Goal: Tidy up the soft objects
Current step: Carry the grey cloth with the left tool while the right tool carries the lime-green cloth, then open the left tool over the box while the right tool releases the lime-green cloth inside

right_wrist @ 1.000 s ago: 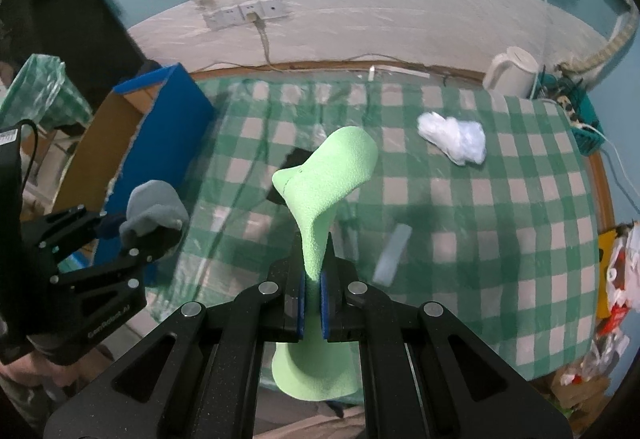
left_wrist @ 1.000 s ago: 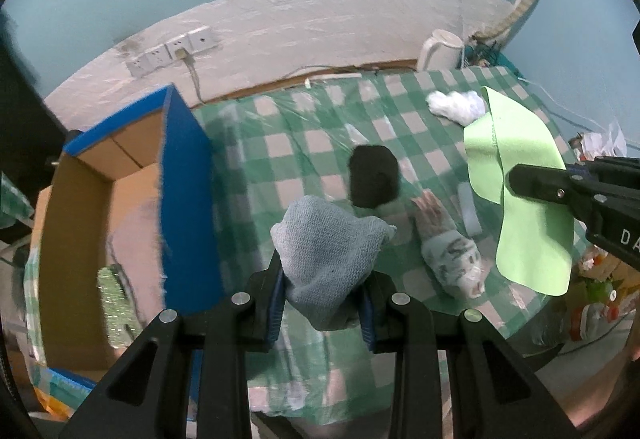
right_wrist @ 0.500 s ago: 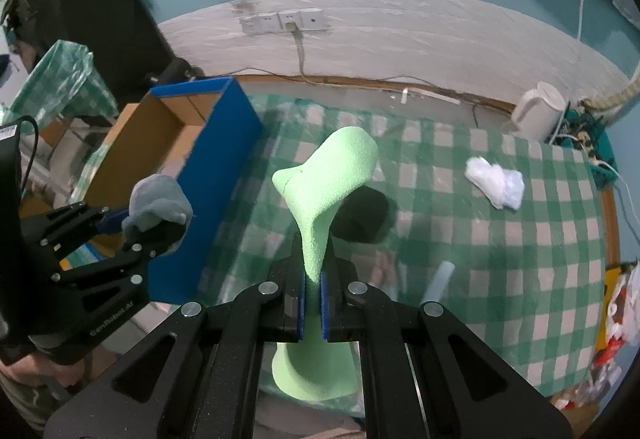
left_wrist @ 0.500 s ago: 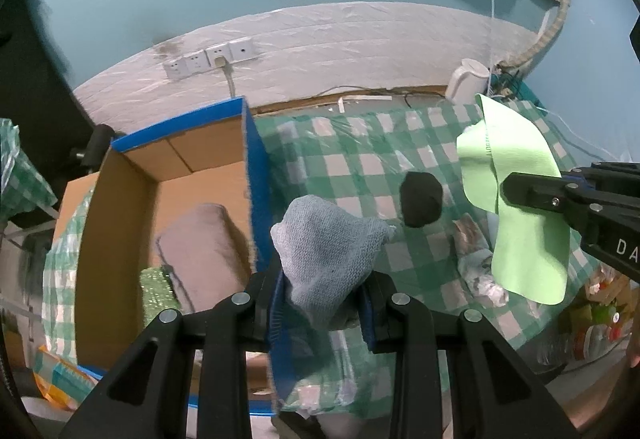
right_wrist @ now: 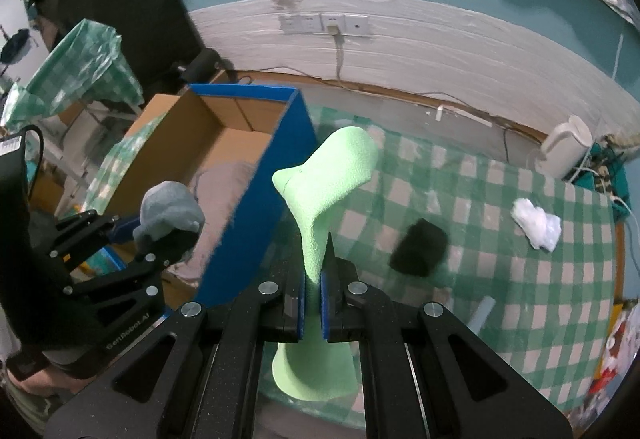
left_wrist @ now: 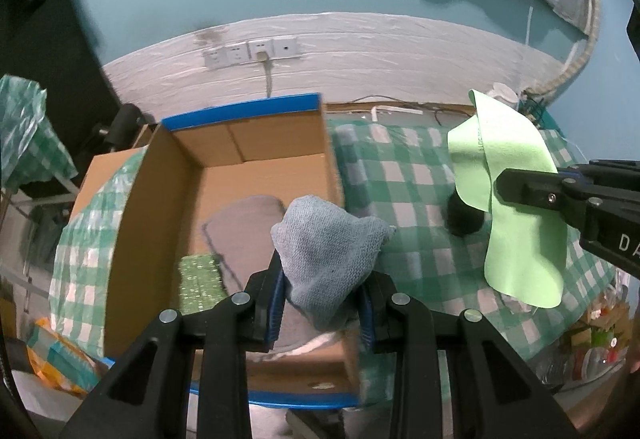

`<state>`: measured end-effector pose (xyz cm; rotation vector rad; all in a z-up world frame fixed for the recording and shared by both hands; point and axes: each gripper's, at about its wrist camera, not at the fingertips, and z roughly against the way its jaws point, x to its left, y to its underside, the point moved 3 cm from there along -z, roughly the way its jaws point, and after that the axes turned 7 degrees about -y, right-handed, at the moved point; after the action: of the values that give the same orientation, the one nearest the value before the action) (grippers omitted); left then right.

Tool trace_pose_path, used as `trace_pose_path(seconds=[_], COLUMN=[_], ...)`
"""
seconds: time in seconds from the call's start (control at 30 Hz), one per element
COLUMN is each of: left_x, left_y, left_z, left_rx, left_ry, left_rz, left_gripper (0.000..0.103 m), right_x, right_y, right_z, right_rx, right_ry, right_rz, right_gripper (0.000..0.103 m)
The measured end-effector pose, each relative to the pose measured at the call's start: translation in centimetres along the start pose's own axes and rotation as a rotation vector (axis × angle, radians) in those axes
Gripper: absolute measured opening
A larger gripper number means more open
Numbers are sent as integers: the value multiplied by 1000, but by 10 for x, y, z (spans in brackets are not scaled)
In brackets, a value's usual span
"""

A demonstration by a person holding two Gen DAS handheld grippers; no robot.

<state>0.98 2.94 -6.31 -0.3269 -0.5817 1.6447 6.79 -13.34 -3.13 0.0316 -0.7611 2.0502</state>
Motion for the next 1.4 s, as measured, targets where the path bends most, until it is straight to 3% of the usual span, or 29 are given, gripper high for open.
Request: trace_pose_path(seconds=[0.57, 0.93, 1.1, 1.13, 1.23, 1.4], left_x=[86, 112, 117, 118, 118, 116], left_y=[12, 17, 18, 18, 18, 15], left_z=[-27, -41, -44, -45, -45, -44], left_rx=[50, 81, 91, 91, 84, 80], left_ry=[-70, -110, -128, -126, -133, -133], left_rz=[127, 162, 180, 183, 186, 176], left_gripper=[31, 32, 39, 43, 58, 63], right_x=[66, 95, 102, 101, 96, 90], right_y=[-40, -52, -51, -50, -48, -49], right_z=[-53, -86, -100, -102, -105, -99], right_rx=[51, 91, 117, 122, 123, 103], right_ry=[-80, -128, -169, -171, -138, -114], right_rz=[67, 97, 82, 78, 58, 62], right_gripper=[5, 5, 7, 13, 54, 56])
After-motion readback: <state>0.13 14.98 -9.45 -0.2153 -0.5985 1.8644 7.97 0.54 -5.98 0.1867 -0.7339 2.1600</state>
